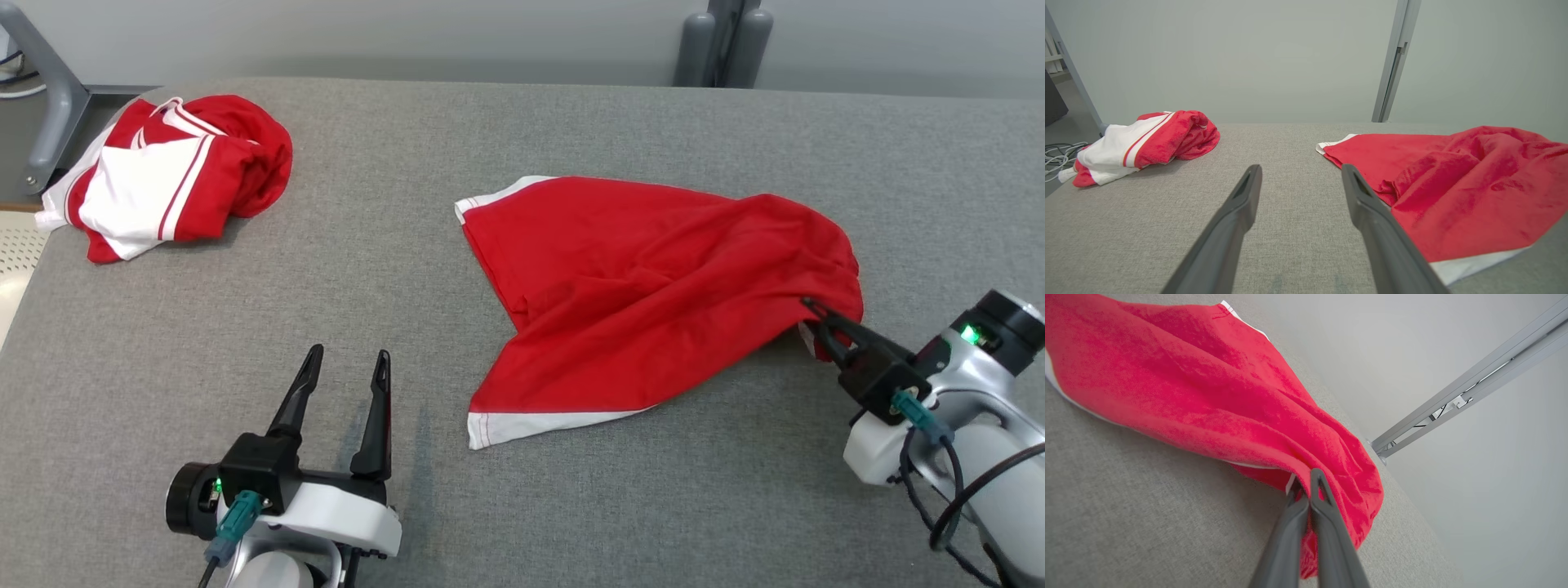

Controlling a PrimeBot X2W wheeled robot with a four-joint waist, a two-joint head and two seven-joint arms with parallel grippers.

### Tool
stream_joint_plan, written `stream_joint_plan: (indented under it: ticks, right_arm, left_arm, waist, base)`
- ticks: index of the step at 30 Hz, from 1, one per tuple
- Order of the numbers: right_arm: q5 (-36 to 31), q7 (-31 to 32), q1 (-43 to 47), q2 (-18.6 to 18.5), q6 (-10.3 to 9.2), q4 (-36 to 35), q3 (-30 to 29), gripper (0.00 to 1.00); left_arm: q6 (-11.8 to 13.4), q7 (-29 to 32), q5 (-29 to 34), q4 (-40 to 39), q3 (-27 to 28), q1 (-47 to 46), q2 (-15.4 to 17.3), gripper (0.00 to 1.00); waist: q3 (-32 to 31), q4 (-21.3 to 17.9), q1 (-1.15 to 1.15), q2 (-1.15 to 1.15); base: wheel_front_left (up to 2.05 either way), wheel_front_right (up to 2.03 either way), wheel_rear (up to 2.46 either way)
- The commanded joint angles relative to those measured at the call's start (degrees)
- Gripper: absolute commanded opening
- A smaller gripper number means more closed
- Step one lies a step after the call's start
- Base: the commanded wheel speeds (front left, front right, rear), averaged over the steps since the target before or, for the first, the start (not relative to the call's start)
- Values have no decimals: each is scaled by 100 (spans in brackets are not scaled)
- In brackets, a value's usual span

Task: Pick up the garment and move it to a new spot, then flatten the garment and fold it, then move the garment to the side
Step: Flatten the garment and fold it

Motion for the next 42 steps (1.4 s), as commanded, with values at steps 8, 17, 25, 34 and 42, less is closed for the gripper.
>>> stream_joint_plan:
  ticks: [8,17,25,34,42]
  right_arm:
    - [392,-29,-1298,-75,-1,852,599,0]
    - [908,-18,-2351,60,-1,2125,1386,0]
    - [1480,-18,-2883,143,-1,2768,1568,100]
    - [1694,-19,-2845,-93,-1,2372,1130,100]
    - [1862,-18,-2178,-156,-1,1848,585,100]
  left_arm:
    - [59,-11,-129,-36,-125,-267,21,100]
    - [130,-11,-258,-68,-270,-391,20,100]
    - [206,-11,-287,-114,-274,-412,19,100]
    - [157,-11,-167,-77,-166,-328,21,100]
    - [69,-11,-47,-10,-99,-223,20,100]
  waist:
    - [288,281,0,0]
    - [533,671,0,0]
    - [656,772,0,0]
    - [515,429,0,0]
    - [267,63,0,0]
  base:
    - [0,0,0]
    - [0,0,0]
    - [0,0,0]
    - [0,0,0]
    - [0,0,0]
